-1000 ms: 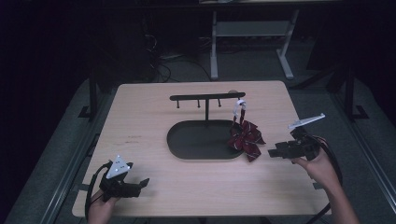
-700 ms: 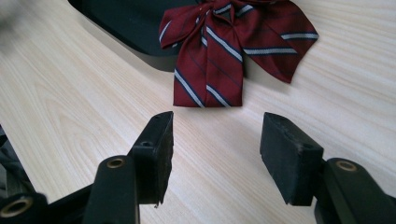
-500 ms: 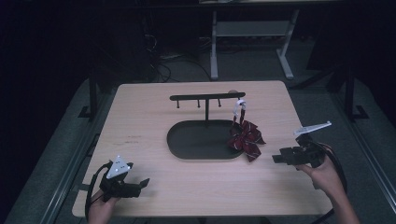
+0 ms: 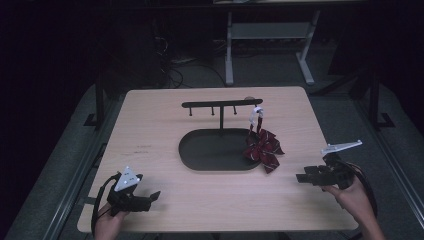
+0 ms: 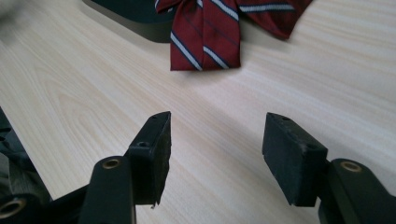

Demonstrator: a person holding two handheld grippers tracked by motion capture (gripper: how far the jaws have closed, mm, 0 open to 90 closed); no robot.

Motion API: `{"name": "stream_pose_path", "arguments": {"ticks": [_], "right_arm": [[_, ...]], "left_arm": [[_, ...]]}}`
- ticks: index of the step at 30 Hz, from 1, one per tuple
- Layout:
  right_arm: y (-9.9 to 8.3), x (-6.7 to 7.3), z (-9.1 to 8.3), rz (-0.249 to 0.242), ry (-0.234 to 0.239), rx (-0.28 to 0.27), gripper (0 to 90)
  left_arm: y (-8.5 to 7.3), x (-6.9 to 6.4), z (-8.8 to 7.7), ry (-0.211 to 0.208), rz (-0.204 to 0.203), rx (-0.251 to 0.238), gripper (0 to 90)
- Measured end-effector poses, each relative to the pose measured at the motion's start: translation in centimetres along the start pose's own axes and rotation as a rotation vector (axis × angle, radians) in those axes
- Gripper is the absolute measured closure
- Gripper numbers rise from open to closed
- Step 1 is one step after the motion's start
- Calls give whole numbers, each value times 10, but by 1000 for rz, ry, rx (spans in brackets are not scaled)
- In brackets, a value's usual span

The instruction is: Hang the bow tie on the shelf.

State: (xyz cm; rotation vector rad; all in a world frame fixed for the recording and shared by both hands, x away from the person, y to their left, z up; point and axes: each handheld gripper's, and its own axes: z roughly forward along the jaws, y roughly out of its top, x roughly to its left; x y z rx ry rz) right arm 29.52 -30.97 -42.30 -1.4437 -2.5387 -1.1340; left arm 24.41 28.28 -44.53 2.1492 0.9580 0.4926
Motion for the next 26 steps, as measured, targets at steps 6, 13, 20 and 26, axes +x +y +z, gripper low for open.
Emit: {"name": "stream_pose_path", "arguments": {"ticks": [6, 13, 20, 26], "right_arm": [[-14, 0, 2, 17, 6, -13, 417], [-28, 3, 1, 30, 12, -33, 417], [-38, 6, 0, 24, 0, -39, 414], [-46, 17, -2, 1, -14, -92, 408]], "left_arm": [[0, -1, 1, 0, -6, -5, 135], [0, -1, 1, 0, 2, -7, 135], [1, -2, 1, -1, 2, -5, 135], [3, -2, 1, 3, 13, -3, 135]]}}
